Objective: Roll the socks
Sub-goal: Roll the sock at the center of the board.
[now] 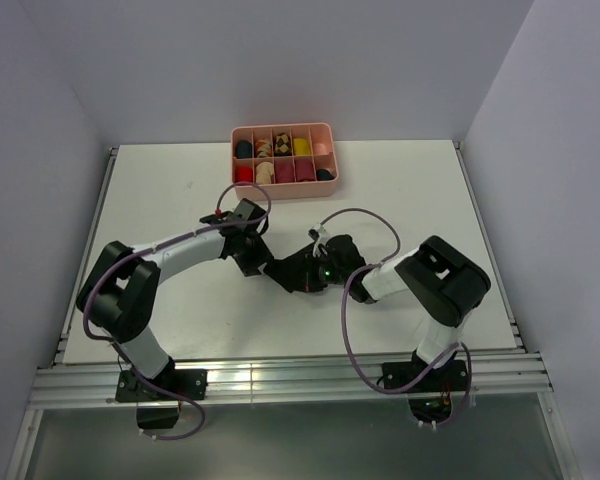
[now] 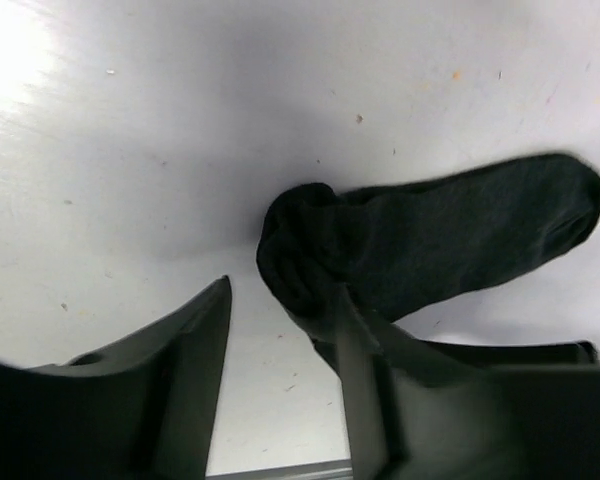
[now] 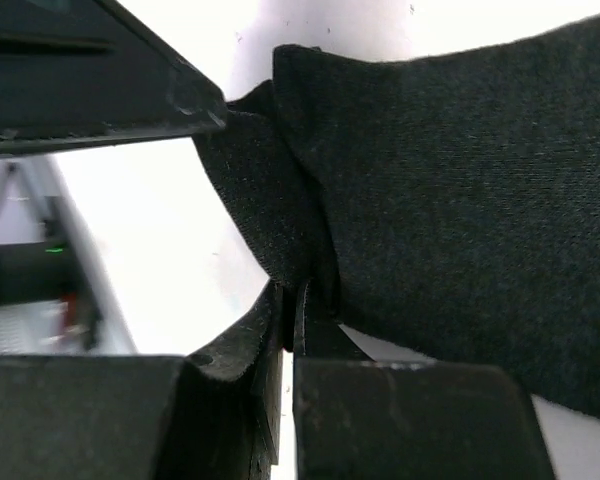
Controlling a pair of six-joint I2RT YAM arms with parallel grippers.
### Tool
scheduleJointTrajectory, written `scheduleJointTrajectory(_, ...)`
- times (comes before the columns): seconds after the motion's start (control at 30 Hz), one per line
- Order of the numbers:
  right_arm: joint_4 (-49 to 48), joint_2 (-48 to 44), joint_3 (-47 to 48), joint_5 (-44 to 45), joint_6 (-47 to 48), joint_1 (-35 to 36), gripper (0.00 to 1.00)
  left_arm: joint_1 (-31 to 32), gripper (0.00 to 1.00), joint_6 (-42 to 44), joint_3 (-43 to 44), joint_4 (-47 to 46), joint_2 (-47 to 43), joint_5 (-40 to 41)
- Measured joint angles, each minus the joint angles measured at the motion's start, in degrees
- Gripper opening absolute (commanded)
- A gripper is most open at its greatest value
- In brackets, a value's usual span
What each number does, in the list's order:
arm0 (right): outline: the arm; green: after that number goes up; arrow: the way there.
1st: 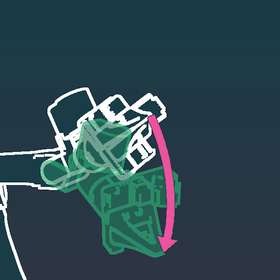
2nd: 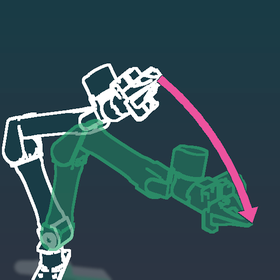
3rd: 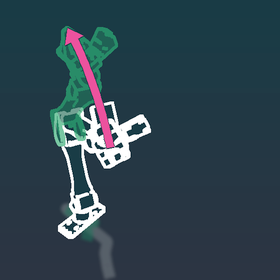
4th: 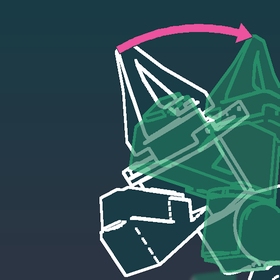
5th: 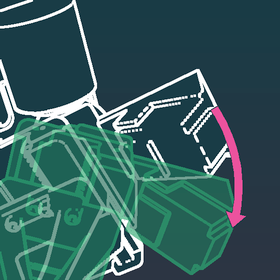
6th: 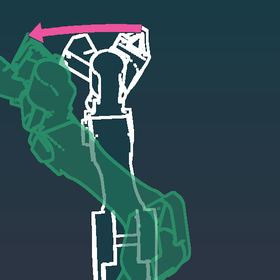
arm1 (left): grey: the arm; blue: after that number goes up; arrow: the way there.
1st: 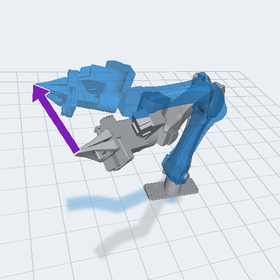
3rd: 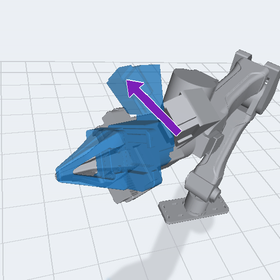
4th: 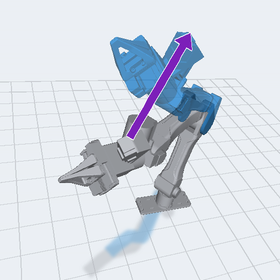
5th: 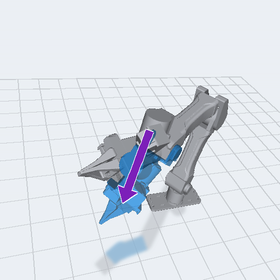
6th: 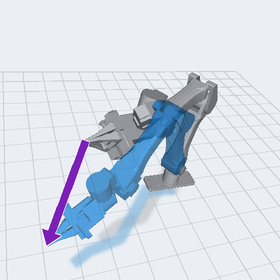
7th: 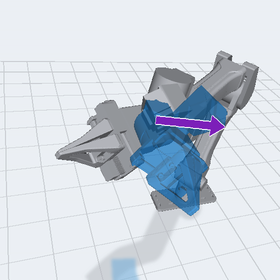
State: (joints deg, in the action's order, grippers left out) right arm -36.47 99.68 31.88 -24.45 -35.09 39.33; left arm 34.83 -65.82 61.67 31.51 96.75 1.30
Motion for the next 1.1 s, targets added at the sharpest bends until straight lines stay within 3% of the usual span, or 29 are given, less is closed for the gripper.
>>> scheduleJointTrajectory(0.07, -2.8, 2.1, -0.1, -4.7, -3.4, -2.1, 0.00, -0.2, 0.64, -1.0, -0.9, -0.9, -1.0, 0.6)
scheduleJointTrajectory(0.13, -4.9, 3.9, -0.1, -8.0, -6.3, -3.5, 0.00, -0.4, 0.65, -1.5, -1.9, -1.5, -1.7, 1.2)
scheduleJointTrajectory(0.63, -8.9, 8.1, -1.1, -16.4, -19.7, -7.2, 0.00, 1.9, 0.60, -1.6, -7.2, -8.7, -4.9, 1.0)
scheduleJointTrajectory(1.1, -9.7, 9.9, -0.7, -18.4, -24.1, -8.2, 0.00, 2.6, 0.58, -2.2, -17.0, -17.5, -13.0, 1.6)
